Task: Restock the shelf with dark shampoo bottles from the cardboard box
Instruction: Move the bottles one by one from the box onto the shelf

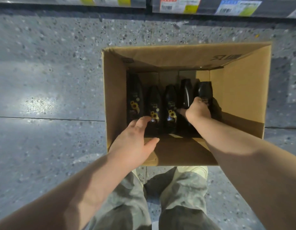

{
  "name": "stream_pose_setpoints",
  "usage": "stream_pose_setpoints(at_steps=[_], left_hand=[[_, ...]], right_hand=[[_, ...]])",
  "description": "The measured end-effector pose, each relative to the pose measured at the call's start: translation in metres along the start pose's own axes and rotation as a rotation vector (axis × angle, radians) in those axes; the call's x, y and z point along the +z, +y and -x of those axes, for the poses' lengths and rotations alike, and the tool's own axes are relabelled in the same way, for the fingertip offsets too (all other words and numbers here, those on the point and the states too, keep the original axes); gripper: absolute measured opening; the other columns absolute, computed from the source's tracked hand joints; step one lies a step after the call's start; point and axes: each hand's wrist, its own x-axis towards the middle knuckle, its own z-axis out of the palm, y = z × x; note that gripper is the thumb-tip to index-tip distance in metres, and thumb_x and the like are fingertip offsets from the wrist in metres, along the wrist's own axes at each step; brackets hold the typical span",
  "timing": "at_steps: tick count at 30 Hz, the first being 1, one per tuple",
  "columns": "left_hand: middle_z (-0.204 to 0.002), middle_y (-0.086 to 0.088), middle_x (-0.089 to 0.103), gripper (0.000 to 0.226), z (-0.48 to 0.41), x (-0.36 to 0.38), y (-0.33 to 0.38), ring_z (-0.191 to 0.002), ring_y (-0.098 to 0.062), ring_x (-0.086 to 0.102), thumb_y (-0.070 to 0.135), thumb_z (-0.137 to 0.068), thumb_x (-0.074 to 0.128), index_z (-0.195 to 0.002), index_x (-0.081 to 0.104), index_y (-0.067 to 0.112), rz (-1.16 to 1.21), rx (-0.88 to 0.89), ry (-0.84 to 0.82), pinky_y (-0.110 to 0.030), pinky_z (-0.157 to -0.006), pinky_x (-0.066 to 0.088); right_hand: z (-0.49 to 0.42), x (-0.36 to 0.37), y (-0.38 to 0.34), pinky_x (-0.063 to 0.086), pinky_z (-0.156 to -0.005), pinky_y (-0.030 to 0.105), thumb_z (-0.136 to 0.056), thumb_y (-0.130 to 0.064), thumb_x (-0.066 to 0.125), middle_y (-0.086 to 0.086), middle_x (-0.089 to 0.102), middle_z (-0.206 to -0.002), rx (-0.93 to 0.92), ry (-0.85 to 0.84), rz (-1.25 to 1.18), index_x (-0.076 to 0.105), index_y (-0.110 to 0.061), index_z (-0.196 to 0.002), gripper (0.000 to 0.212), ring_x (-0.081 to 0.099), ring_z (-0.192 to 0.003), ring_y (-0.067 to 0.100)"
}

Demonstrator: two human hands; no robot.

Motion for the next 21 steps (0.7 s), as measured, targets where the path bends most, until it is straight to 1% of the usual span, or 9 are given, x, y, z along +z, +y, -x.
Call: stream_pose_setpoints(at_steps=[4, 6, 9, 12, 15, 16, 18, 19, 21], left_hand=[[-0.139, 0.006, 0.041, 0.059, -0.001, 0.001, 0.001, -0.118, -0.015, 0.05, 0.045, -0.086, 0.054, -0.137, 0.026, 0.036, -0.004, -0.009, -0.03, -0.032, -0.092, 0.046], [-0.139, 0.005, 0.041, 0.059, -0.002, -0.001, 0.005, -0.116, -0.017, 0.051, 0.045, -0.086, 0.053, -0.138, 0.026, 0.035, -0.02, -0.027, -0.04, -0.033, -0.092, 0.046], [-0.14, 0.002, 0.04, 0.06, 0.004, -0.007, 0.016, -0.115, -0.021, 0.053, 0.047, -0.087, 0.051, -0.139, 0.024, 0.033, -0.067, -0.074, -0.063, -0.038, -0.092, 0.049], [-0.141, 0.002, 0.037, 0.061, 0.019, -0.02, 0.034, -0.113, -0.022, 0.054, 0.047, -0.087, 0.05, -0.14, 0.023, 0.032, -0.088, -0.091, -0.063, -0.038, -0.089, 0.049], [-0.142, 0.002, 0.038, 0.063, 0.043, -0.039, 0.056, -0.117, -0.021, 0.052, 0.048, -0.086, 0.051, -0.14, 0.023, 0.032, -0.076, -0.087, -0.045, -0.036, -0.09, 0.049], [-0.142, 0.002, 0.038, 0.064, 0.053, -0.047, 0.063, -0.118, -0.02, 0.052, 0.048, -0.086, 0.053, -0.14, 0.024, 0.032, -0.064, -0.085, -0.029, -0.036, -0.091, 0.049], [-0.139, 0.003, 0.04, 0.063, 0.073, -0.067, 0.077, -0.116, -0.019, 0.052, 0.048, -0.085, 0.054, -0.139, 0.025, 0.034, -0.042, -0.084, 0.014, -0.036, -0.09, 0.05], [-0.137, 0.004, 0.041, 0.062, 0.083, -0.077, 0.083, -0.114, -0.019, 0.053, 0.048, -0.085, 0.053, -0.138, 0.025, 0.035, -0.032, -0.083, 0.033, -0.035, -0.087, 0.051], [-0.136, 0.005, 0.04, 0.061, 0.104, -0.097, 0.097, -0.108, -0.018, 0.055, 0.048, -0.085, 0.053, -0.138, 0.024, 0.036, -0.006, -0.087, 0.065, -0.034, -0.084, 0.049]], right_hand=[[-0.001, -0.009, 0.006, 0.044, -0.072, 0.037, -0.083, -0.028, 0.065, 0.018, 0.057, -0.118, -0.061, -0.009, -0.042, 0.047, -0.006, -0.116, 0.044, 0.056, -0.107, 0.037], [0.006, -0.022, 0.011, 0.046, -0.076, 0.037, -0.084, -0.028, 0.064, 0.015, 0.056, -0.119, -0.107, -0.032, -0.113, 0.047, -0.007, -0.115, 0.042, 0.055, -0.107, 0.035], [0.03, -0.047, 0.015, 0.043, -0.07, 0.033, -0.084, -0.03, 0.064, 0.007, 0.055, -0.104, -0.18, -0.054, -0.208, 0.046, -0.011, -0.104, 0.033, 0.055, -0.093, 0.026], [0.062, -0.08, 0.015, 0.043, -0.072, 0.03, -0.084, -0.032, 0.064, 0.001, 0.052, -0.1, -0.197, -0.067, -0.249, 0.045, -0.016, -0.108, 0.035, 0.052, -0.09, 0.02], [0.098, -0.115, 0.015, 0.052, -0.076, 0.034, -0.083, -0.035, 0.063, 0.001, 0.056, -0.102, -0.186, -0.106, -0.312, 0.044, -0.017, -0.113, 0.04, 0.058, -0.092, 0.02], [0.11, -0.128, 0.014, 0.054, -0.07, 0.03, -0.082, -0.035, 0.064, 0.001, 0.058, -0.101, -0.196, -0.108, -0.351, 0.045, -0.018, -0.113, 0.039, 0.06, -0.087, 0.018], [0.137, -0.153, 0.012, 0.048, -0.056, 0.017, -0.081, -0.033, 0.065, 0.0, 0.06, -0.098, -0.221, -0.11, -0.429, 0.047, -0.02, -0.112, 0.038, 0.059, -0.079, 0.011], [0.15, -0.166, 0.01, 0.045, -0.056, 0.016, -0.081, -0.033, 0.066, -0.001, 0.061, -0.099, -0.229, -0.117, -0.463, 0.047, -0.021, -0.114, 0.04, 0.06, -0.082, 0.012], [0.177, -0.192, 0.005, 0.046, -0.064, 0.022, -0.08, -0.034, 0.067, -0.001, 0.062, -0.103, -0.243, -0.135, -0.507, 0.046, -0.023, -0.118, 0.045, 0.061, -0.088, 0.014]])
